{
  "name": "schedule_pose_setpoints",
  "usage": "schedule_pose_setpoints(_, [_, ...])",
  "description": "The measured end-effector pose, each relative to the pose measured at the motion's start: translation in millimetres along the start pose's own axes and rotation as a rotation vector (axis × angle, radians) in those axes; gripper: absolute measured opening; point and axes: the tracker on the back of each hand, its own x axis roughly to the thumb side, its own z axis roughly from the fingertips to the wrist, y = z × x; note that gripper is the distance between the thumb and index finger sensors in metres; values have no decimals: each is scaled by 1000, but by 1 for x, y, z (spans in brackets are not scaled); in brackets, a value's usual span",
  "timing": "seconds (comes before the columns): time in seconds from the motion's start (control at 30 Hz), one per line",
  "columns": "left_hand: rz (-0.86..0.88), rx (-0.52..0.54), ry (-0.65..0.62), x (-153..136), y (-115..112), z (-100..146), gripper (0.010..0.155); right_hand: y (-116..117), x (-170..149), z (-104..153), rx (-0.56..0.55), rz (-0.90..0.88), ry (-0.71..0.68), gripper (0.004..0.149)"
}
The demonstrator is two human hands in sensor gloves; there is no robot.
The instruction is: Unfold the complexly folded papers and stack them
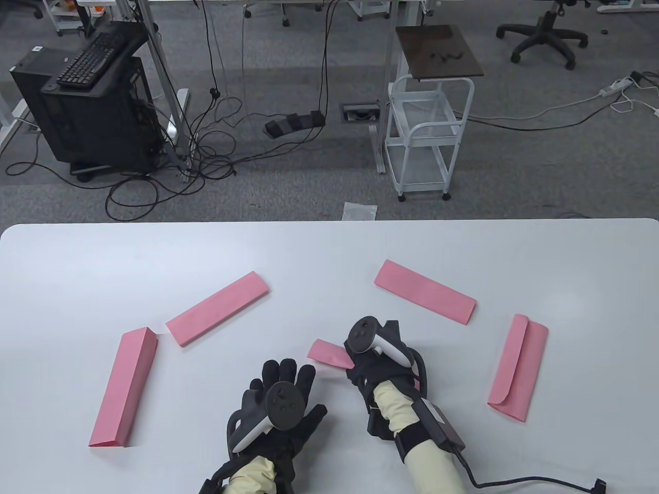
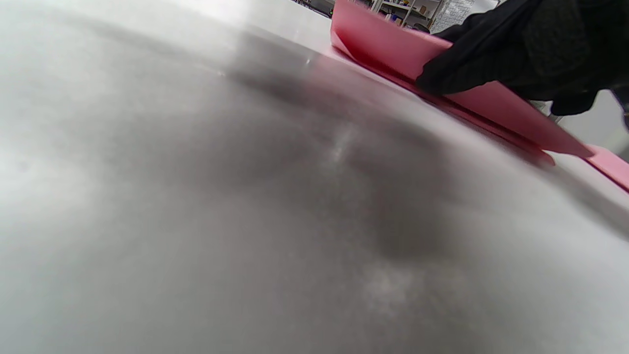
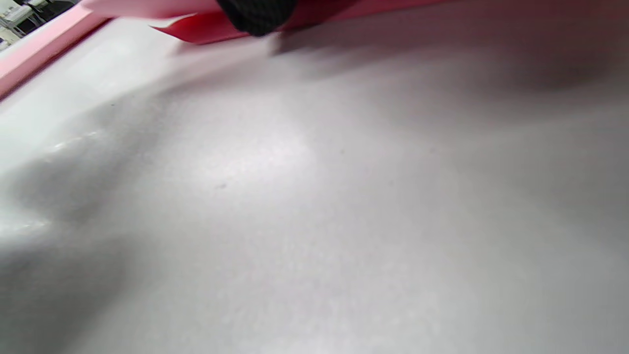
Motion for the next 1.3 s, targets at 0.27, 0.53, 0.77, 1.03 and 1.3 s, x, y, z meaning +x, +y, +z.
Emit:
schedule_pose_setpoints(0.27, [110,15,-4,-5,1,-3,73,-20,-9,43,-167,-178,-220,57])
schedule_pose_setpoints(0.53, [515,71,-162,-7,7,-5,85,-11,-30,82,-293,-968,-651,57])
schedule_pose_setpoints(0.77, [946,-61,-249,-9,2,-9,86,11,-26,74,-69,-1376,-919,58])
schedule_pose_setpoints(1.03, [1457,-42,-155,-13,-7,-6,42,18,-14,70,-26,-1234,-892,61])
schedule_pose_setpoints(1.3, [1332,283,-109,-48,19,3,40,-19,-59,83,-272,-1294,-802,80])
